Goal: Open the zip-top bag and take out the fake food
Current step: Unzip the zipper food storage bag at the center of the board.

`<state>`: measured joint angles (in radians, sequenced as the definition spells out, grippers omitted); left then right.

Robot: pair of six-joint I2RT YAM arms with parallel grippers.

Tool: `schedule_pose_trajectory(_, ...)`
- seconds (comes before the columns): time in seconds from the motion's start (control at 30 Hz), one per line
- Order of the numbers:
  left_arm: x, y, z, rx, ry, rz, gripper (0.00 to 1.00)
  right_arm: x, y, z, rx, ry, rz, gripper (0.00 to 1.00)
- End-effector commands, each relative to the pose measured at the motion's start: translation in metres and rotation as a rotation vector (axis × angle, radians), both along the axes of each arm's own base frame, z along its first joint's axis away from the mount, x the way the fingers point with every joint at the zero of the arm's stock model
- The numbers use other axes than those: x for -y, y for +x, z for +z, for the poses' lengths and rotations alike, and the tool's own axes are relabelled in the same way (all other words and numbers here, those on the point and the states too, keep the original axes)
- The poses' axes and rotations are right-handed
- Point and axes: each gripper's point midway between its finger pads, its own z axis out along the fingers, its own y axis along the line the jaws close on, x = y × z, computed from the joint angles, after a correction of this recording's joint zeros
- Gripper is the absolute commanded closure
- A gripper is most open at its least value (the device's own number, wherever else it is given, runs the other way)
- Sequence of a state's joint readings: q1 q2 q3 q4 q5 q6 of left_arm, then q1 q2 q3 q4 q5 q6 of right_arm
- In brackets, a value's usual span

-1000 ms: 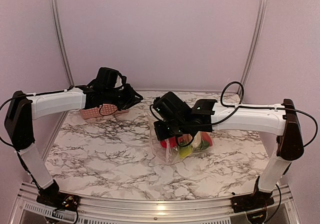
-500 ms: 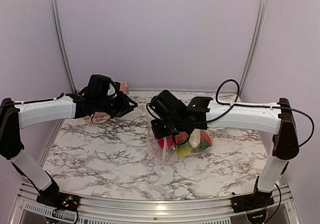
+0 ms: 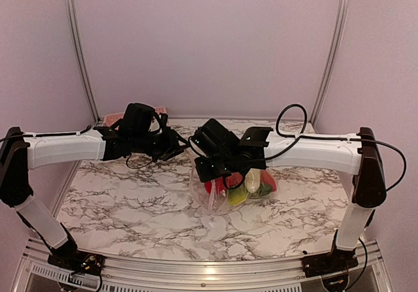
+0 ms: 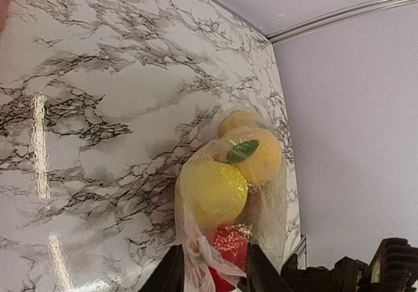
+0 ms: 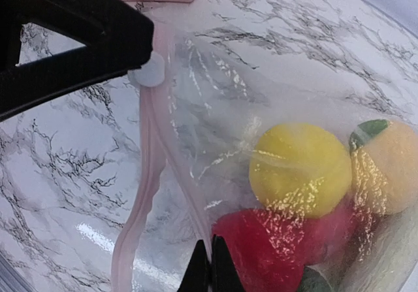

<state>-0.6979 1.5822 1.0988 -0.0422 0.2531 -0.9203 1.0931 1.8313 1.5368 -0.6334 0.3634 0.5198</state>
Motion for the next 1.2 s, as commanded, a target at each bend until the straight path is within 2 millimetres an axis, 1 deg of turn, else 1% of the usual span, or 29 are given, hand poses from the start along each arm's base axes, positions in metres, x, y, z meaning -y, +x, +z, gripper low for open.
schedule_pose_trajectory(0.0,0.006,0.008,0.001,0.008,0.000,0.018,0.66,-0.007,-0.001,0.010,0.012,0.014,0.016,1.00)
schedule_pose_trajectory(0.4,0.011,0.007,-0.006,-0.017,-0.016,0.017,0.68,-0.007,0.000,0.009,0.012,0.012,0.016,1.00)
schedule_pose_trajectory(0.57,0.010,0.003,-0.012,-0.037,-0.012,0.017,0.71,-0.009,0.000,0.008,0.012,0.014,0.020,1.00)
schedule_pose_trajectory(0.6,0.013,0.005,-0.008,-0.022,-0.030,0.013,0.73,-0.008,0.000,0.008,0.011,0.013,0.019,1.00)
schedule_pose_trajectory(0.7,0.012,0.005,-0.007,-0.023,-0.033,0.017,0.74,-0.007,-0.001,0.007,0.009,0.007,0.018,1.00)
schedule_pose_trajectory(0.93,0.012,0.004,-0.012,-0.033,-0.031,0.020,0.87,-0.007,-0.001,0.006,0.009,0.007,0.017,1.00)
schedule_pose_trajectory(1.0,0.011,0.005,-0.013,-0.035,-0.029,0.023,0.92,-0.007,-0.001,0.005,0.007,0.005,0.017,1.00)
schedule_pose_trajectory(1.07,0.011,0.007,-0.012,-0.034,-0.029,0.026,0.94,-0.007,-0.001,0.003,0.005,0.002,0.019,1.00)
schedule_pose_trajectory(1.17,0.008,0.012,-0.012,-0.035,-0.029,0.039,0.95,-0.006,-0.003,-0.001,-0.005,-0.001,0.023,1.00)
